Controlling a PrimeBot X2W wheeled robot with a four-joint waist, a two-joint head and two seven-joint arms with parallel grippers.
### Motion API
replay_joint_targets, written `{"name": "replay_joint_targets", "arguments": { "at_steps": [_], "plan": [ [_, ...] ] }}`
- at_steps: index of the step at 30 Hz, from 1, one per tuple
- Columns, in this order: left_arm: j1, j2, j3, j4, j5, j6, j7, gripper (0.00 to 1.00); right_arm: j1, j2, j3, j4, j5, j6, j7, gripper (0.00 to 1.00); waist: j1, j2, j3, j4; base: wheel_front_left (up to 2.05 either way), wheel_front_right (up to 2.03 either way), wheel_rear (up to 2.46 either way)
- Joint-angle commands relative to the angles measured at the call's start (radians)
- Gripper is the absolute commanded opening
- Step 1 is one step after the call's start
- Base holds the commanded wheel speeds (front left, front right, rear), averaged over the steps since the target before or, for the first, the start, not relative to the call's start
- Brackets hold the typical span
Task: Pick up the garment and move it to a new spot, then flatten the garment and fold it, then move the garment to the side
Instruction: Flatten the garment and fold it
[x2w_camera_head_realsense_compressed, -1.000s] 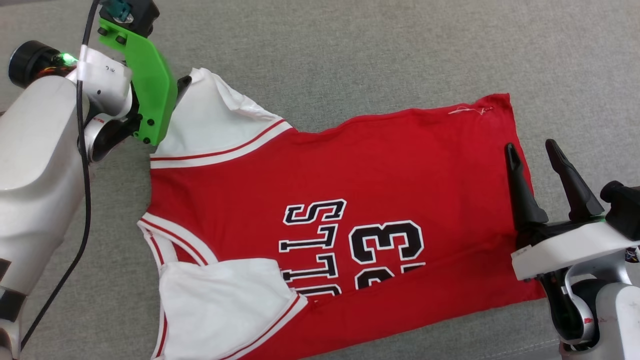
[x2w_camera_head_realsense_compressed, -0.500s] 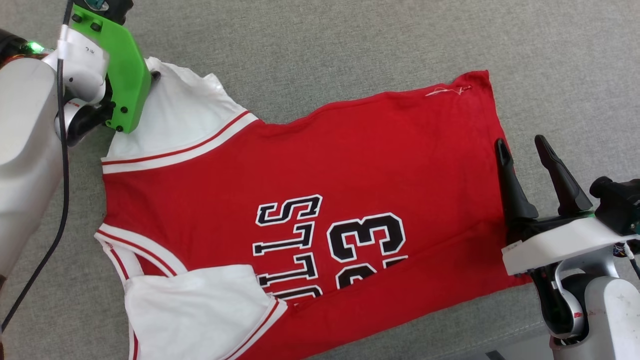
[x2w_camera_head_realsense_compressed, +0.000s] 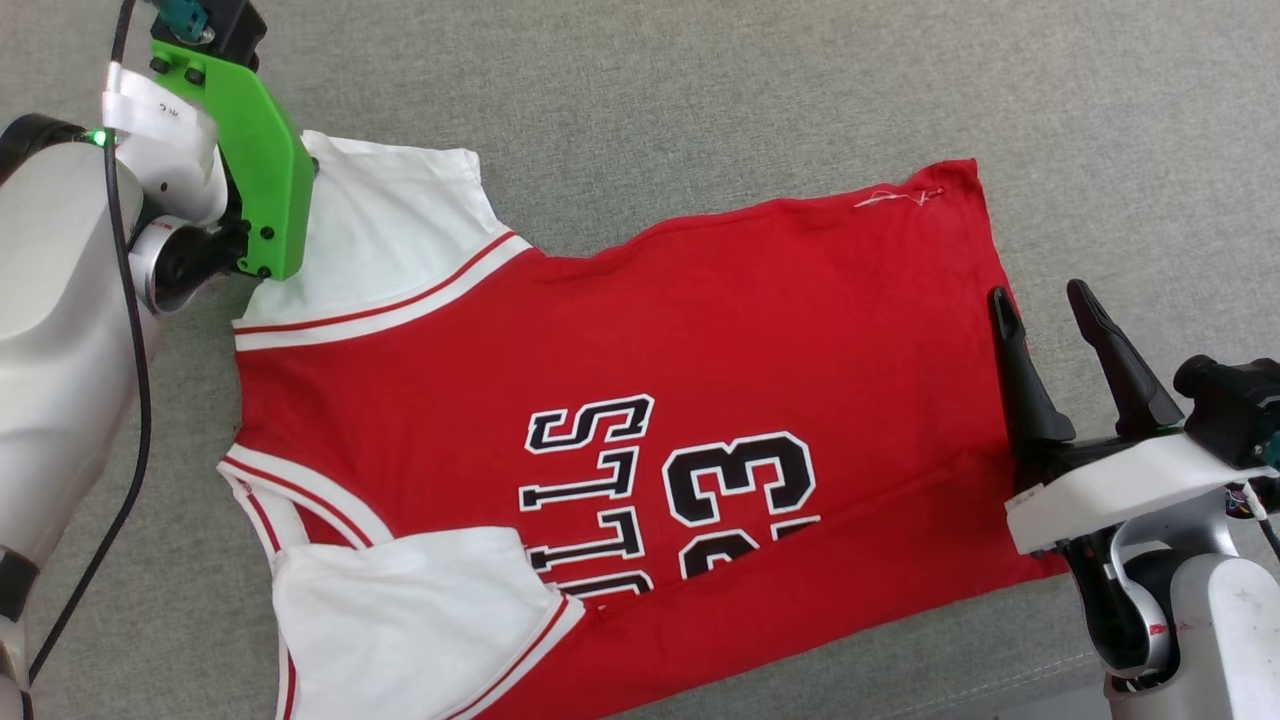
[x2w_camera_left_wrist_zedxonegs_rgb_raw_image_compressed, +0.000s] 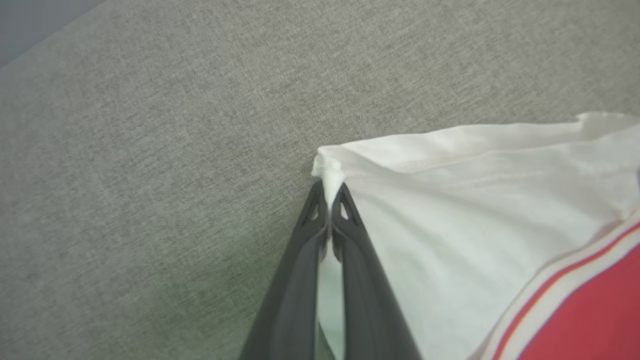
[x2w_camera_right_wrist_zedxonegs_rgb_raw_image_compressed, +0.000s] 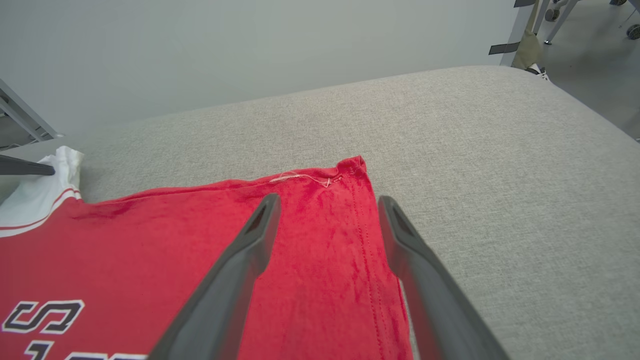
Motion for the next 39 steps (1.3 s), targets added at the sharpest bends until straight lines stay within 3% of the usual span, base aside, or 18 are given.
{"name": "replay_joint_targets", "arguments": {
  "at_steps": [1,8,13,26,32,39],
  "plan": [
    [0.028,-0.003,0.005,0.006,-0.017,-0.002,-0.023,0.00,-0.005,-0.008,-0.004,0.004,-0.004,-0.001,0.005,1.00,-0.0001,0.0000,-0.030,0.012,0.00,0.00,0.00],
    [0.083,0.002,0.019,-0.049,-0.039,-0.002,-0.129,0.00,0.006,-0.057,-0.024,0.012,-0.003,-0.001,0.097,1.00,-0.0001,0.0000,-0.101,0.059,0.00,0.00,0.00],
    [0.135,0.016,0.025,-0.166,-0.044,0.019,-0.169,0.00,-0.007,-0.119,-0.041,0.015,0.001,-0.001,0.244,1.00,-0.0001,0.0000,-0.137,0.110,0.00,0.00,0.00],
    [0.296,0.134,0.050,-0.651,-0.052,0.189,-0.180,0.00,-0.190,-0.288,-0.042,0.096,0.063,-0.001,0.638,1.00,-0.0001,0.0000,-0.105,0.215,0.00,0.00,0.00],
    [0.328,0.171,0.055,-0.815,-0.037,0.251,-0.176,0.00,-0.301,-0.345,-0.029,0.170,0.076,-0.001,0.733,1.00,-0.0001,0.0000,-0.058,0.250,0.00,0.00,0.00],
    [0.350,0.189,0.055,-0.926,-0.019,0.290,-0.183,0.00,-0.390,-0.371,-0.011,0.275,0.060,-0.001,0.806,1.00,-0.0001,0.0000,-0.015,0.281,0.00,0.00,0.00]
  ]
}}
